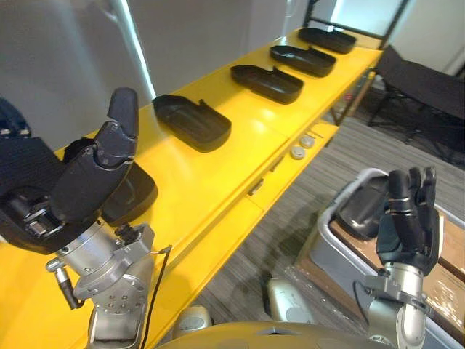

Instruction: Walk over and take three plastic housings, then place them on the shelf

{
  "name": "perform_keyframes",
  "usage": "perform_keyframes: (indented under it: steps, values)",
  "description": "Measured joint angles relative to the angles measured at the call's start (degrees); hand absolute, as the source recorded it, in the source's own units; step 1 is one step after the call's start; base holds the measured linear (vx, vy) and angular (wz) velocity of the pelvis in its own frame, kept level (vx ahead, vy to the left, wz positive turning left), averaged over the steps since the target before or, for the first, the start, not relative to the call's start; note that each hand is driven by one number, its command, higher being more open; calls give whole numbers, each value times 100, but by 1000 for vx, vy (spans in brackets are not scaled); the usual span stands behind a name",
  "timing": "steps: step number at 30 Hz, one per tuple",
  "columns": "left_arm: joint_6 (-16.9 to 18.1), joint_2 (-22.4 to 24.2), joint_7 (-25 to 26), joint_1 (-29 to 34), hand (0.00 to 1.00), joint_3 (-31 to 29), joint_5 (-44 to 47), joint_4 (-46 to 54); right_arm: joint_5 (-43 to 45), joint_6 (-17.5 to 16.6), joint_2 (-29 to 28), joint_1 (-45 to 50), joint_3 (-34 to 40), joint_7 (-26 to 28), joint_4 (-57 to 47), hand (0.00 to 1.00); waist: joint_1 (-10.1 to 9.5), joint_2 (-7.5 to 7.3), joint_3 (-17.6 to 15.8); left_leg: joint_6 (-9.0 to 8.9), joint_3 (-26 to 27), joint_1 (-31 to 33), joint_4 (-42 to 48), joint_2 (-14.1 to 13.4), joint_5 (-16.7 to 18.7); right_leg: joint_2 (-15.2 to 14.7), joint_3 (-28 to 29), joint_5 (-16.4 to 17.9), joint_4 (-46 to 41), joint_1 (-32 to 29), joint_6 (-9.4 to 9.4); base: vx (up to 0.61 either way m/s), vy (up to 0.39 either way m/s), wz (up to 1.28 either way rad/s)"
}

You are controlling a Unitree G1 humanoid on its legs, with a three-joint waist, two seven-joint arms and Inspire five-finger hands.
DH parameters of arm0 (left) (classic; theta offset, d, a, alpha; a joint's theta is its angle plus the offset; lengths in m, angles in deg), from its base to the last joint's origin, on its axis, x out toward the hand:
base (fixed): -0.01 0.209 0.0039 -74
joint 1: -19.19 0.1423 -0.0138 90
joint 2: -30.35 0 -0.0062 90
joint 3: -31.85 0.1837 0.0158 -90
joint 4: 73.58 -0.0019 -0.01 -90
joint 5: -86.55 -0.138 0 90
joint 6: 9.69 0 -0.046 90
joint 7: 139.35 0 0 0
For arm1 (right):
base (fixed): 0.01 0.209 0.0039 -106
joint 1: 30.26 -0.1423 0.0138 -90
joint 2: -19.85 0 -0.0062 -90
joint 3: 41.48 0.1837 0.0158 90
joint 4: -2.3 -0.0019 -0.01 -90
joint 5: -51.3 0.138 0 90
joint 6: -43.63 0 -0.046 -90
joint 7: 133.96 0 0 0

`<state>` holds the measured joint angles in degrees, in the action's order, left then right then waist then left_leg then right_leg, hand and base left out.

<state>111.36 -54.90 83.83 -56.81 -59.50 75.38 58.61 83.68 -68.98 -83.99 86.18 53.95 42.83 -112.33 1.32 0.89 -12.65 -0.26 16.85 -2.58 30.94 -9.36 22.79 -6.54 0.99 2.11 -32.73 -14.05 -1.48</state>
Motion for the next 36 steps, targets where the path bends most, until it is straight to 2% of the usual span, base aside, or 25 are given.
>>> perform_keyframes:
  steps: [3,6,7,9,10,11,12,13,14,15,16,17,18,20,21,22,23,24,25,26,28,31,32,35,36]
  values:
    - [-6,-36,-31,-166,100,-532,-19,3,-309,-176,289,-1143,-499,-323,422,100,-161,-42,42,-210,95,262,-94,-366,-321,-730,-174,333,-961,281,194,-160,-184,-56]
    - [5,-88,-177,-336,100,-1016,200,-8,-869,-170,125,-1937,-775,-611,1527,100,-456,-182,136,-580,133,663,-105,-803,-629,-1418,-229,257,-793,747,78,-133,-346,-44]
    - [-6,-52,-168,-313,100,-1232,445,-15,-1083,-125,-56,-1992,-782,-627,1898,100,-585,-196,143,-775,206,752,-47,-1024,-740,-1633,-322,158,-400,953,-81,-156,-595,-70]
    - [-7,57,-161,-284,100,-1569,869,-28,-1296,113,-332,-1657,-775,-595,2076,100,-593,-235,142,-1176,220,842,-41,-1426,-973,-1707,-647,-220,835,1442,-688,-134,-600,-62]
    - [0,137,-165,-270,100,-1605,939,-48,-1289,166,-330,-1493,-750,-535,2072,100,-566,-258,159,-1303,215,839,-95,-1528,-1078,-1622,-797,84,1051,1606,-1123,-77,-517,-48]
    - [3,444,-211,-174,100,-1646,1018,-59,-1266,296,-240,-1235,-598,-387,2068,100,-500,-193,171,-1371,118,828,-319,-1752,-1398,-1368,-1117,627,1240,1696,-1372,-78,-685,-30]
    - [-19,821,-320,-25,100,-1611,1135,-63,-1182,418,-122,-1058,-369,-338,2067,100,-259,-25,136,-992,-203,999,-468,-1965,-1895,-1060,-1314,930,1232,1656,-1334,-70,-689,-16]
    - [-50,957,-409,5,100,-1573,1224,-89,-1156,483,-98,-997,-261,-351,2067,100,-125,26,101,-554,-364,1139,-401,-2041,-2206,-927,-1360,1005,1243,1653,-1254,-75,-660,-7]
    - [-128,1105,-548,10,100,-1518,1415,-146,-1161,563,-69,-901,-74,-399,2067,100,-59,27,68,71,-522,1318,-269,-2089,-2731,-801,-1335,1055,1326,1652,-1137,-82,-563,-54]
    - [-226,1274,-660,34,100,-1503,1511,-229,-1177,580,42,-815,114,-463,2054,100,-57,-58,20,-343,-771,1271,-207,-1808,-2579,-794,-1106,1057,1432,1628,-976,-86,-510,-114]
    - [-352,1304,-771,192,100,-1490,1479,-228,-1184,580,217,-765,287,-486,1967,100,-70,-11,46,-481,-835,1166,-175,-1346,-2214,-758,-862,982,1545,1528,-803,-56,-326,-129]
    - [-383,1292,-878,259,100,-1489,1464,-223,-1184,578,312,-732,358,-485,1885,100,-73,57,83,-399,-861,1157,-125,-1113,-2048,-702,-767,934,1602,1461,-727,-21,-252,-146]
    - [-401,1253,-1159,570,100,-1487,1325,-225,-1186,575,492,-644,463,-492,1703,100,-70,244,191,-164,-882,1201,-88,-590,-1666,-519,-504,867,1661,1270,-617,-3,-172,-103]
    - [-404,1144,-1556,781,100,-1399,1291,-234,-1249,594,507,-592,499,-563,1688,100,-66,267,205,-109,-1165,1048,-180,-409,-1605,-323,-335,863,1563,1126,-559,53,-252,-82]
    - [-407,1134,-1650,857,100,-1384,1309,-239,-1325,611,521,-596,467,-599,1687,100,-71,333,233,-90,-1263,985,-230,-407,-1621,-281,-310,853,1548,1096,-540,62,-268,-76]
    - [-408,1130,-1787,938,100,-1349,1345,-336,-1411,641,574,-593,361,-649,1687,100,-70,306,206,-89,-1398,963,-138,-407,-1684,-213,-159,836,1563,1085,-514,11,-91,-81]
    - [-417,1125,-1887,978,100,-1288,1364,-569,-1414,762,658,-610,179,-699,1693,100,-127,285,175,-347,-1536,992,-9,-312,-1376,-254,44,821,1590,1114,-491,3,-3,-75]
    - [-425,1124,-1919,1000,100,-1247,1384,-634,-1422,803,683,-630,123,-711,1694,100,-140,300,180,-397,-1634,934,-185,-179,-1225,-259,84,811,1588,1089,-493,-12,73,-66]
    - [-433,1114,-1985,1041,100,-1166,1426,-686,-1528,903,761,-708,58,-716,1708,100,-138,418,198,-255,-1691,893,-608,0,-1173,-188,77,796,1557,994,-518,-30,120,-27]
    - [-445,1051,-2090,1039,100,-1029,1563,-790,-1650,1023,728,-762,51,-713,1763,100,-118,433,208,-286,-1716,839,-848,3,-1071,-161,48,759,1530,887,-578,-39,101,-16]
    - [-507,1033,-2151,916,100,-932,1607,-870,-1650,1119,742,-855,-55,-712,1856,100,-131,396,181,-382,-1719,826,-1047,74,-1018,-243,9,715,1536,779,-643,-72,109,-1]
    - [-685,803,-2107,627,100,-640,1605,-1283,-1749,1291,744,-1339,-381,-720,2421,100,-162,195,-60,-545,-1750,963,-1115,253,-1030,-445,-123,447,1752,709,-772,-126,151,1]
    - [-917,626,-2015,493,100,-472,1596,-1419,-1860,1397,745,-1730,-477,-773,2784,100,-224,160,-179,-552,-1781,1112,-1086,334,-1056,-544,-262,234,1990,699,-816,-145,134,-1]
    - [-1194,502,-1893,319,100,-309,1549,-1584,-2064,1548,763,-2604,-609,-998,3449,100,-310,183,-466,-487,-1835,1371,-910,455,-1095,-667,-458,-29,2278,710,-862,-157,119,12]
    - [-1297,499,-1851,163,100,-208,1548,-1622,-2216,1663,844,-3270,-664,-1187,3843,100,-380,259,-703,-461,-1903,1528,-797,498,-1122,-701,-569,-148,2373,706,-860,-161,78,19]
